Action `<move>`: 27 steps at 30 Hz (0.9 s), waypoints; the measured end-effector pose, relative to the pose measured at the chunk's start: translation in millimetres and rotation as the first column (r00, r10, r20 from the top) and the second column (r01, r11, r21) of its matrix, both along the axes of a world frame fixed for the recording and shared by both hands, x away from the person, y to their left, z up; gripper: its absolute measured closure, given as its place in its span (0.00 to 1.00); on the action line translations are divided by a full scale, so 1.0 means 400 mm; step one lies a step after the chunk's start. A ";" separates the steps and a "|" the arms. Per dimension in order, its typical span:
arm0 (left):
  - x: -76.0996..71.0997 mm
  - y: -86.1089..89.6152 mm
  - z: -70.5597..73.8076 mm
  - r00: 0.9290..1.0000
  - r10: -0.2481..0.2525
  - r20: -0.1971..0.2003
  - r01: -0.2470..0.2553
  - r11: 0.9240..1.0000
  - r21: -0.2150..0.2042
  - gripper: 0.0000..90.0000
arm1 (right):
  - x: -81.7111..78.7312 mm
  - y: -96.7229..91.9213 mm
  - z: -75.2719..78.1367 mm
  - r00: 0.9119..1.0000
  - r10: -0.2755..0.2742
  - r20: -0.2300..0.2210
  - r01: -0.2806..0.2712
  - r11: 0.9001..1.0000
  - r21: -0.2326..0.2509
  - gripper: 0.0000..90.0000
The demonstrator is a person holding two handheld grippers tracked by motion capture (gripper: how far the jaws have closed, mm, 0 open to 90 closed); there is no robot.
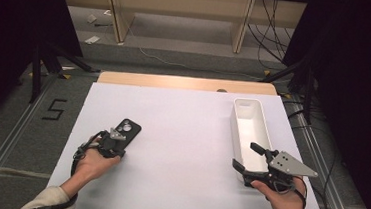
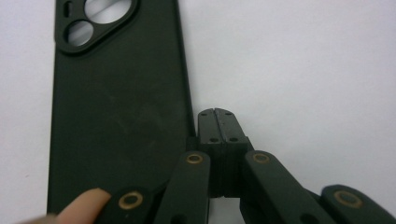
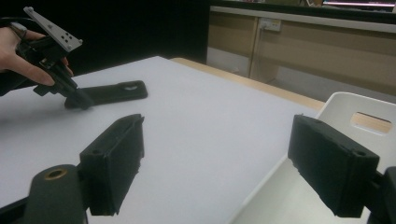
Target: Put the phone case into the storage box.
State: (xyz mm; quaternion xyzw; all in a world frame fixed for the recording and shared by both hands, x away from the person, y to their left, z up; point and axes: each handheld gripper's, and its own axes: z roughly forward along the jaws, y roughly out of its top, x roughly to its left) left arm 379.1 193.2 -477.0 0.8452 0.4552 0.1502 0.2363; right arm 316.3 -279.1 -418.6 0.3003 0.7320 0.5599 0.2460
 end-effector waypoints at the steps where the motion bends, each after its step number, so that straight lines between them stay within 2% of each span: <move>1: 0.000 0.002 0.000 1.000 0.002 0.003 -0.002 1.000 0.007 1.00 | 0.000 0.000 0.000 1.000 0.000 0.000 0.000 1.000 0.000 0.22; 10: 0.003 0.007 0.001 1.000 0.004 -0.001 -0.004 1.000 0.010 1.00 | 0.000 0.000 0.000 1.000 -0.001 0.003 0.001 1.000 -0.001 0.22; 13: 0.004 0.008 0.004 1.000 -0.014 -0.002 0.014 1.000 0.019 0.99 | 0.000 0.000 0.000 1.000 0.000 0.002 0.000 1.000 -0.002 0.22; 15: 0.003 0.008 0.011 1.000 -0.028 -0.004 0.028 1.000 0.001 0.93 | -0.001 -0.001 0.001 1.000 0.000 0.002 0.000 1.000 0.000 0.22; 16: 0.002 0.009 0.020 0.999 -0.040 0.011 0.040 0.999 -0.010 0.91 | -0.001 0.000 0.001 1.000 -0.001 0.003 0.000 1.000 0.002 0.22; 17: 0.002 0.009 0.028 0.999 -0.049 0.023 0.049 0.999 -0.022 0.87 | 0.000 -0.001 0.001 1.000 0.000 0.004 0.000 1.000 0.002 0.21; 19: 0.003 0.009 0.038 0.999 -0.030 0.038 0.031 0.998 -0.046 0.79 | 0.000 0.000 0.000 1.000 0.000 0.002 0.000 1.000 0.000 0.21; 20: 0.005 0.010 0.043 0.998 -0.027 0.048 0.030 0.998 -0.052 0.64 | 0.000 0.000 0.000 1.000 0.000 0.001 0.000 1.000 -0.002 0.21; 21: 0.007 0.010 0.046 0.998 -0.022 0.062 0.026 0.998 -0.053 0.64 | 0.000 0.000 0.000 1.000 0.000 0.001 0.000 1.000 -0.002 0.21; 24: 0.015 0.013 0.053 0.993 -0.028 0.118 0.033 0.999 -0.039 0.43 | 0.000 0.001 0.000 1.000 -0.001 0.004 0.001 1.000 0.000 0.21; 25: 0.023 0.015 0.056 0.991 -0.013 0.135 0.015 1.000 -0.014 0.28 | 0.001 0.000 0.000 1.000 -0.001 0.003 0.001 1.000 -0.001 0.21; 26: 0.023 0.015 0.056 0.991 -0.013 0.135 0.015 1.000 -0.014 0.22 | 0.001 0.000 0.000 1.000 -0.001 0.003 0.001 1.000 -0.001 0.21; 27: 0.028 0.017 0.058 0.988 -0.009 0.156 0.009 1.000 -0.002 0.22 | 0.001 0.001 -0.001 1.000 -0.001 0.002 0.001 1.000 0.000 0.21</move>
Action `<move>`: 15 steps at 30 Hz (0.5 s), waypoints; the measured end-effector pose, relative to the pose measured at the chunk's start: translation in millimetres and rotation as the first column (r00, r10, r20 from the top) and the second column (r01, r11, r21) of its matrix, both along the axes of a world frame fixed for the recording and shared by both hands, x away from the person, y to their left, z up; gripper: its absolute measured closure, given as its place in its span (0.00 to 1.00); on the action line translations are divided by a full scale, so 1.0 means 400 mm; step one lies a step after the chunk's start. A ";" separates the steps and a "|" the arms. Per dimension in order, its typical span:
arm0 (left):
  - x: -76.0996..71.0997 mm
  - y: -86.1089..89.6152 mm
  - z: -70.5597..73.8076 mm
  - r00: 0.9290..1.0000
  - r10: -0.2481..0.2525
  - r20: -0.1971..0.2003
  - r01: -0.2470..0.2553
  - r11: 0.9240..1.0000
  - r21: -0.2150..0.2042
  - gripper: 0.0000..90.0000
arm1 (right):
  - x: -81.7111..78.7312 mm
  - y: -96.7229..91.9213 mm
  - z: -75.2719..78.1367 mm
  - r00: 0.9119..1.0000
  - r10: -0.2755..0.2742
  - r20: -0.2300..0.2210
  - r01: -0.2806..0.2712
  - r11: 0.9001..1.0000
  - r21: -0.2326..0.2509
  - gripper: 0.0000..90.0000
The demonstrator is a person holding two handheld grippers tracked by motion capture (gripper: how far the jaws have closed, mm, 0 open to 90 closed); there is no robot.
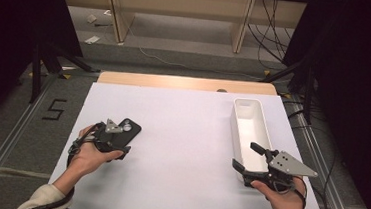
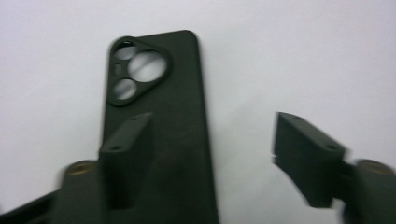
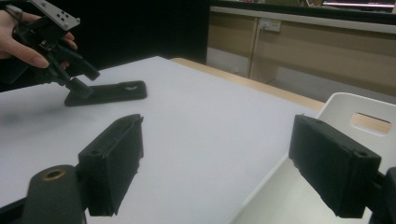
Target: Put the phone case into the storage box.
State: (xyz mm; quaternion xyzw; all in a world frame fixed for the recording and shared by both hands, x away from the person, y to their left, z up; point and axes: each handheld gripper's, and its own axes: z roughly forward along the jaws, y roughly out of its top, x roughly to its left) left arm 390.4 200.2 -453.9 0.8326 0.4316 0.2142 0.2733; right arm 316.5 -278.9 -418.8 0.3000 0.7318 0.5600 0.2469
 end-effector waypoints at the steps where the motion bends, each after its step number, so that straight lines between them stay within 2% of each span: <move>1: 0.004 0.002 0.002 1.000 0.007 0.005 -0.007 1.000 0.009 0.16 | 0.000 0.000 0.000 1.000 0.000 -0.001 0.000 1.000 0.001 0.21; 3: 0.015 0.007 0.007 0.999 0.019 0.032 -0.020 0.999 0.033 0.09 | 0.000 0.000 0.000 1.000 0.000 -0.002 0.000 1.000 0.001 0.21; 4: 0.019 0.008 0.009 0.999 0.018 0.034 -0.020 0.999 0.044 0.05 | 0.000 0.001 0.000 1.000 0.001 -0.002 -0.001 1.000 0.001 0.21; 7: 0.035 0.009 0.005 1.000 0.003 0.029 -0.006 0.997 0.081 0.00 | 0.000 0.001 0.000 1.000 -0.001 0.003 0.001 1.000 0.002 0.21; 8: 0.035 0.009 0.005 1.000 0.003 0.029 -0.006 0.997 0.081 0.00 | 0.000 0.001 0.000 1.000 -0.001 0.003 0.001 1.000 0.002 0.21; 10: 0.051 0.008 -0.005 1.000 -0.006 0.012 0.004 0.993 0.116 0.00 | 0.000 0.001 0.001 1.000 -0.002 0.003 0.001 1.000 0.002 0.21; 15: 0.067 0.004 -0.013 1.000 -0.006 -0.002 0.006 0.992 0.123 0.00 | 0.000 0.000 0.001 1.000 -0.004 0.003 0.004 1.000 0.003 0.21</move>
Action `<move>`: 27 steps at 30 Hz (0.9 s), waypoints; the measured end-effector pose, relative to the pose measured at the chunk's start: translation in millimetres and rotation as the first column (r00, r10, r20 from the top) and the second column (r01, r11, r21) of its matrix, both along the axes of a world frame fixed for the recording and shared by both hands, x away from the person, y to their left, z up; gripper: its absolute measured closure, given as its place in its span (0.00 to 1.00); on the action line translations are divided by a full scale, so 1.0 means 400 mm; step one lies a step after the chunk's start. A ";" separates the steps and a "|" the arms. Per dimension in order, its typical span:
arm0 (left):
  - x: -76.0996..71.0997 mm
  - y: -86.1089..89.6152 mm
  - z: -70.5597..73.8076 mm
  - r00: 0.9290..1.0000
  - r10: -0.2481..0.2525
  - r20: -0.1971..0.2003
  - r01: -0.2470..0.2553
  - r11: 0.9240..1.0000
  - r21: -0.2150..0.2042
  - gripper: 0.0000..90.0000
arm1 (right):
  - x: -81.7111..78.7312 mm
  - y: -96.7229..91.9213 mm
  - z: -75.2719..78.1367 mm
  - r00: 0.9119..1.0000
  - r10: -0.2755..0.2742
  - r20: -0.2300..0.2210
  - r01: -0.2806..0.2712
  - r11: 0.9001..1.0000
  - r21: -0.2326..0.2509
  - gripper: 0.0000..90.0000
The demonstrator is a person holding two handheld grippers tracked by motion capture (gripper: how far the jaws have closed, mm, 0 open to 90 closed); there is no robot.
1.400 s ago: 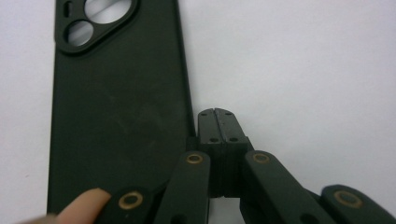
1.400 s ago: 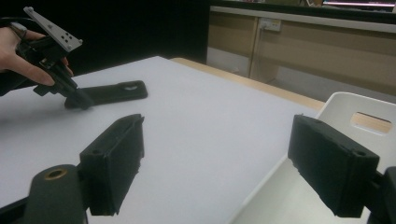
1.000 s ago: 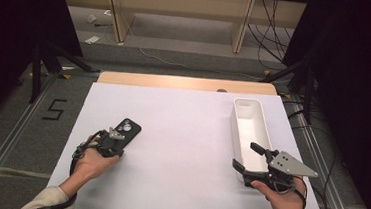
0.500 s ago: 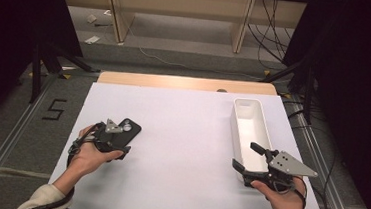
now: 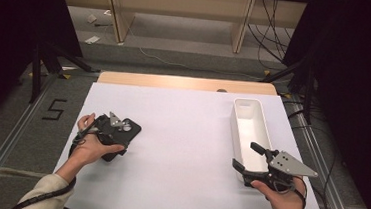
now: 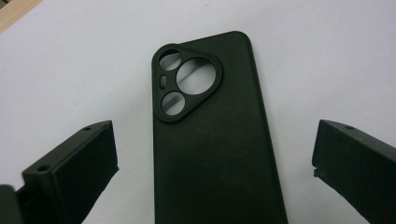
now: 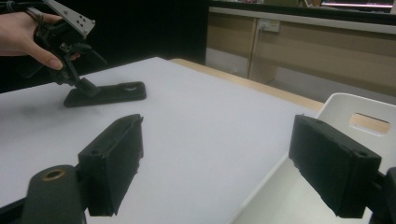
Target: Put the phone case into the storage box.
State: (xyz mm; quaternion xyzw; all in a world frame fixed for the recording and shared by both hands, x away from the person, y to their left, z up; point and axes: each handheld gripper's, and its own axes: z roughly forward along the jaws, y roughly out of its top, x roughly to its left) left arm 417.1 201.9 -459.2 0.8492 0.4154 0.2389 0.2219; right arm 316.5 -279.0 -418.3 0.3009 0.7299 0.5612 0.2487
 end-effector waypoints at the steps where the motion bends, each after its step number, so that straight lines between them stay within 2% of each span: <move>1: 0.003 -0.001 -0.001 1.000 -0.002 0.001 0.002 1.000 0.004 0.00 | 0.000 0.000 0.000 1.000 -0.001 -0.001 0.001 1.000 -0.001 0.21; 8: 0.025 -0.001 -0.015 1.000 -0.002 -0.029 0.003 1.000 0.025 0.00 | -0.001 -0.001 0.001 1.000 0.000 0.001 0.000 1.000 0.001 0.21; 16: 0.037 0.003 -0.027 0.999 0.007 -0.044 -0.005 0.999 0.049 0.01 | 0.000 0.000 0.000 1.000 0.002 -0.002 -0.002 1.000 0.002 0.21; 27: 0.045 0.004 -0.040 0.998 0.012 -0.067 -0.010 0.999 0.041 0.01 | 0.000 -0.001 0.000 1.000 0.002 -0.002 -0.002 1.000 0.003 0.21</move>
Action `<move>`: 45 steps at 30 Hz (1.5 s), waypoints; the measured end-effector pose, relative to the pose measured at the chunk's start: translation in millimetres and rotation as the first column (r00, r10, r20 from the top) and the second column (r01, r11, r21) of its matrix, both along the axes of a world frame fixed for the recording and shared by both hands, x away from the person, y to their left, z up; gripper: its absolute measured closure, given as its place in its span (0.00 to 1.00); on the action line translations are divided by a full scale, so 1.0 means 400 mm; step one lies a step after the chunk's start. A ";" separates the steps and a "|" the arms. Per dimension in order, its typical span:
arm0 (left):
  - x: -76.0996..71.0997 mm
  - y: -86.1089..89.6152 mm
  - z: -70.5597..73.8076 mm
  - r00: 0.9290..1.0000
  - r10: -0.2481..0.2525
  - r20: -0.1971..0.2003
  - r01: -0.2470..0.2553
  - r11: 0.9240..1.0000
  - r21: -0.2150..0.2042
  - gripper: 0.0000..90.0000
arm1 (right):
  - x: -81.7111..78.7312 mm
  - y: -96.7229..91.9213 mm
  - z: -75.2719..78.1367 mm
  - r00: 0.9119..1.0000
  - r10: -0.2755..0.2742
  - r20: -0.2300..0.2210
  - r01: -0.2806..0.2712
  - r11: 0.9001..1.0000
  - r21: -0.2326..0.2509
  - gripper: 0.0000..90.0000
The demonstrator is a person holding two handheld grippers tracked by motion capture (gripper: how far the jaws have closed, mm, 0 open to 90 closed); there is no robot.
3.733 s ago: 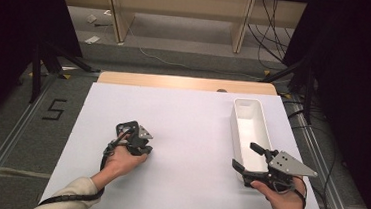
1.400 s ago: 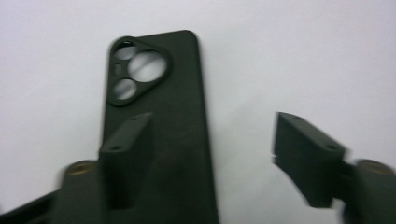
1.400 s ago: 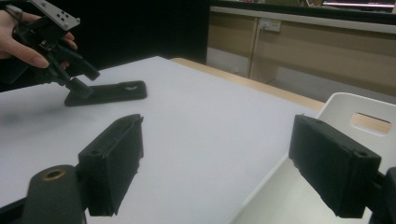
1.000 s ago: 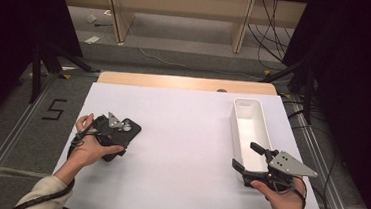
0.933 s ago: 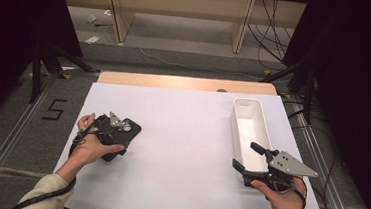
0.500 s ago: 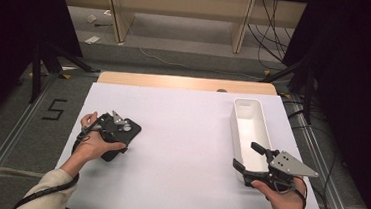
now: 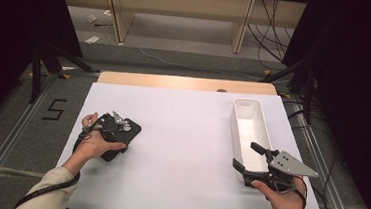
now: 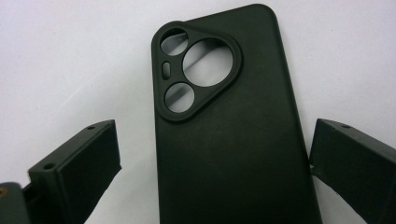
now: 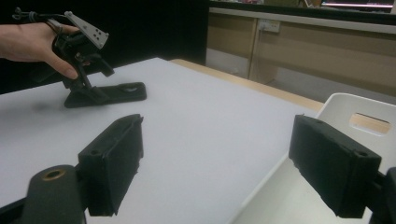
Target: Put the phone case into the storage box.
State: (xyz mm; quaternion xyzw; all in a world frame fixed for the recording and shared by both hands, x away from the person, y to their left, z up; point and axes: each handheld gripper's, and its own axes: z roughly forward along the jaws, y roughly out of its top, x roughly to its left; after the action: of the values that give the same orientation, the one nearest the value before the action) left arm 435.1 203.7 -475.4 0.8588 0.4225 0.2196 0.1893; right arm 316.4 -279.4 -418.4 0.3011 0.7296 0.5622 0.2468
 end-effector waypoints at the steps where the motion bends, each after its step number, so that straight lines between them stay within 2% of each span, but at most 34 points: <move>1: 0.001 0.001 -0.003 1.000 -0.001 -0.007 0.001 1.000 -0.005 0.01 | 0.000 0.000 0.000 1.000 0.000 0.000 0.000 1.000 0.000 0.21; 12: 0.011 0.008 -0.014 0.999 0.007 -0.034 -0.008 0.999 -0.032 0.02 | 0.000 0.000 0.000 1.000 0.001 0.000 -0.001 1.000 -0.001 0.21; 25: 0.028 0.020 -0.014 0.995 -0.004 -0.101 -0.005 0.996 -0.089 0.07 | 0.000 0.000 -0.001 1.000 0.001 -0.003 -0.001 1.000 -0.001 0.21; 35: 0.034 0.022 -0.013 0.992 -0.020 -0.125 0.007 0.994 -0.106 0.10 | 0.000 0.000 0.000 1.000 0.002 -0.001 -0.002 1.000 -0.001 0.21; 45: 0.035 0.030 -0.016 0.991 -0.016 -0.136 -0.002 0.991 -0.133 0.12 | 0.000 0.001 0.000 1.000 0.003 -0.001 -0.003 1.000 -0.001 0.21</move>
State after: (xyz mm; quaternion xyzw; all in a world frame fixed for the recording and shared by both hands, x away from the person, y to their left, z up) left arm 449.1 215.6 -481.9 0.8587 0.4452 0.1312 0.2174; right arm 316.3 -279.2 -418.5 0.3002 0.7303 0.5622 0.2460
